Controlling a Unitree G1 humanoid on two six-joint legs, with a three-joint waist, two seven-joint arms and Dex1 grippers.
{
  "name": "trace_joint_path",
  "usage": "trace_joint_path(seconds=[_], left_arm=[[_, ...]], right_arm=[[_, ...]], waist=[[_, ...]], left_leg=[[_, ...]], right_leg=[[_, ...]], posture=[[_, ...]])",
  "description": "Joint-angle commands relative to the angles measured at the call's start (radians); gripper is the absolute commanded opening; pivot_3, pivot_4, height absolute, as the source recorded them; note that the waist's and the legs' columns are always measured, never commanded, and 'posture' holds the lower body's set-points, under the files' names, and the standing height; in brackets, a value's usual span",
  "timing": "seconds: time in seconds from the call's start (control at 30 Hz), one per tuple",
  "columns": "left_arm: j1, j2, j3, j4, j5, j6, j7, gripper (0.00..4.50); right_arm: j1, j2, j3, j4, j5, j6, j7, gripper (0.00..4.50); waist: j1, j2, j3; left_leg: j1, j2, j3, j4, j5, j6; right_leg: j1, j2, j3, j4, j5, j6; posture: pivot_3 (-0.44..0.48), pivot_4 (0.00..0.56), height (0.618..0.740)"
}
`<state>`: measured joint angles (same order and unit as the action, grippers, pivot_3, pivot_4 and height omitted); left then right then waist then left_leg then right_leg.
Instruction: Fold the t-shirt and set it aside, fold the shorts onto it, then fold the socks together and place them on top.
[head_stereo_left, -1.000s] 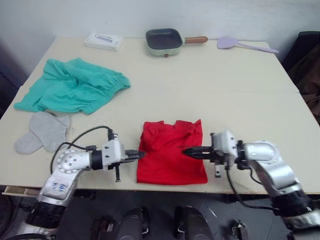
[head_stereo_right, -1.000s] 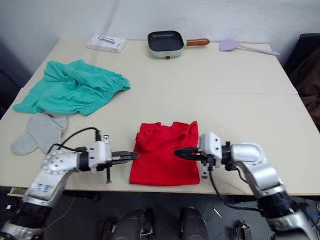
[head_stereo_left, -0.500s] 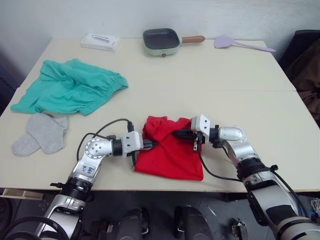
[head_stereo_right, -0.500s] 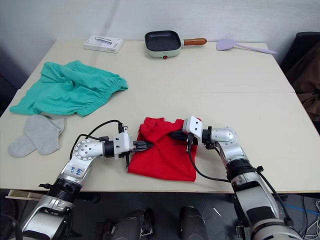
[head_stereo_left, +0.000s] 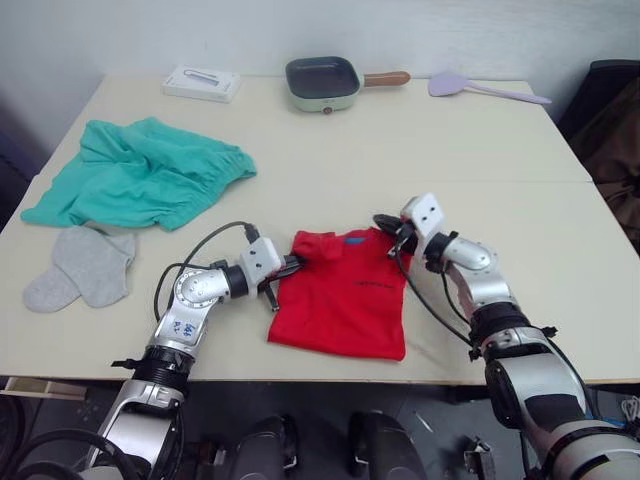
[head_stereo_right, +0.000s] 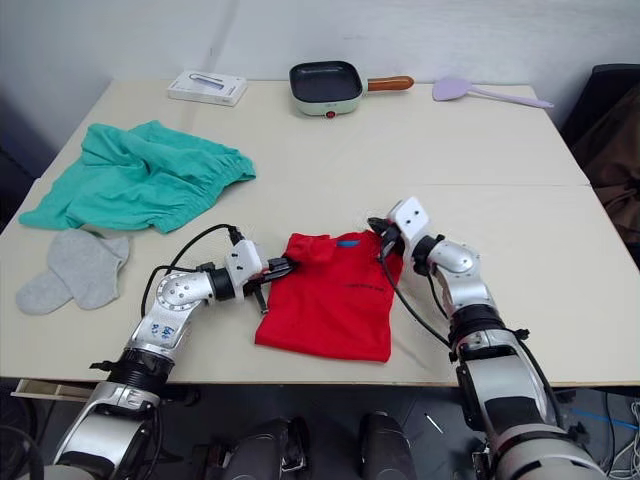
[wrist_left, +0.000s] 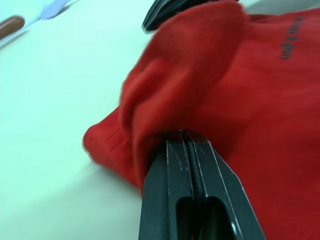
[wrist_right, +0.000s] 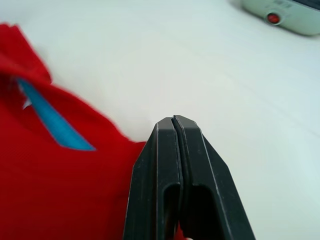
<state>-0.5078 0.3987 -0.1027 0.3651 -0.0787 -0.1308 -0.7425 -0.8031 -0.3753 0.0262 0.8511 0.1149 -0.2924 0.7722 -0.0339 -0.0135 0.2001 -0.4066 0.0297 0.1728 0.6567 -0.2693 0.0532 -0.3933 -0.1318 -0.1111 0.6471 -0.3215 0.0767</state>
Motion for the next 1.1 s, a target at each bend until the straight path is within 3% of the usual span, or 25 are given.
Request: trace_joint_path(seconds=[0.03, 0.27, 0.4, 0.57, 0.8, 0.97, 1.1], left_arm=[[-0.041, -0.035, 0.081, -0.035, -0.092, 0.165, 0.056, 0.03], [-0.039, -0.013, 0.077, -0.025, -0.096, 0.162, -0.027, 0.03], [-0.014, -0.009, 0.081, -0.099, -0.153, 0.113, -0.136, 0.03], [-0.013, -0.029, 0.023, -0.117, -0.125, 0.097, -0.181, 0.03], [0.035, -0.046, -0.012, -0.014, 0.032, 0.124, 0.023, 0.03], [0.094, -0.037, 0.017, -0.081, -0.021, 0.153, 0.016, 0.03], [0.094, -0.028, 0.059, -0.173, -0.138, 0.101, -0.094, 0.03]], right_arm=[[0.114, -0.030, -0.007, -0.251, 0.070, 0.044, 0.106, 0.00], [0.364, -0.019, 0.015, -0.669, 0.147, 0.199, 0.118, 0.00], [0.430, 0.002, 0.048, -0.742, 0.114, 0.248, 0.082, 0.00], [0.439, 0.022, 0.066, -0.685, 0.045, 0.264, 0.000, 0.00], [0.381, 0.019, -0.043, -0.437, 0.028, 0.201, -0.144, 0.00], [0.310, -0.012, -0.101, -0.263, 0.020, 0.138, -0.211, 0.00], [0.320, -0.007, -0.115, -0.393, 0.130, 0.138, -0.069, 0.00]], waist=[[0.004, 0.000, 0.000], [0.001, 0.000, 0.000], [0.001, 0.000, 0.000], [0.007, 0.000, 0.000], [0.005, -0.002, -0.001], [0.000, -0.006, -0.010], [0.001, -0.006, -0.010]], left_leg=[[0.000, 0.000, 0.000, 0.000, 0.000, 0.000], [0.000, 0.000, 0.000, -0.001, 0.000, 0.000], [0.000, 0.000, 0.000, -0.002, 0.001, -0.002], [0.001, -0.001, 0.000, -0.002, 0.000, -0.002], [0.001, -0.001, 0.000, -0.002, 0.000, -0.001], [0.005, 0.000, 0.000, -0.003, 0.000, -0.002], [0.004, 0.000, 0.000, -0.005, 0.001, -0.002]], right_leg=[[0.000, 0.000, 0.000, 0.000, 0.000, 0.000], [0.000, 0.000, 0.000, -0.001, 0.000, 0.000], [0.000, 0.001, 0.000, -0.003, 0.000, 0.000], [-0.001, 0.000, 0.000, -0.004, 0.000, 0.000], [0.000, 0.000, 0.000, -0.004, 0.000, 0.000], [0.002, 0.000, 0.001, -0.004, 0.000, 0.000], [0.001, 0.000, 0.001, -0.004, 0.000, 0.000]], posture=[[0.000, 0.150, 0.740], [0.000, 0.150, 0.740], [0.000, 0.150, 0.740], [0.000, 0.150, 0.740], [0.000, 0.150, 0.740], [0.000, 0.150, 0.740], [0.000, 0.150, 0.740]])
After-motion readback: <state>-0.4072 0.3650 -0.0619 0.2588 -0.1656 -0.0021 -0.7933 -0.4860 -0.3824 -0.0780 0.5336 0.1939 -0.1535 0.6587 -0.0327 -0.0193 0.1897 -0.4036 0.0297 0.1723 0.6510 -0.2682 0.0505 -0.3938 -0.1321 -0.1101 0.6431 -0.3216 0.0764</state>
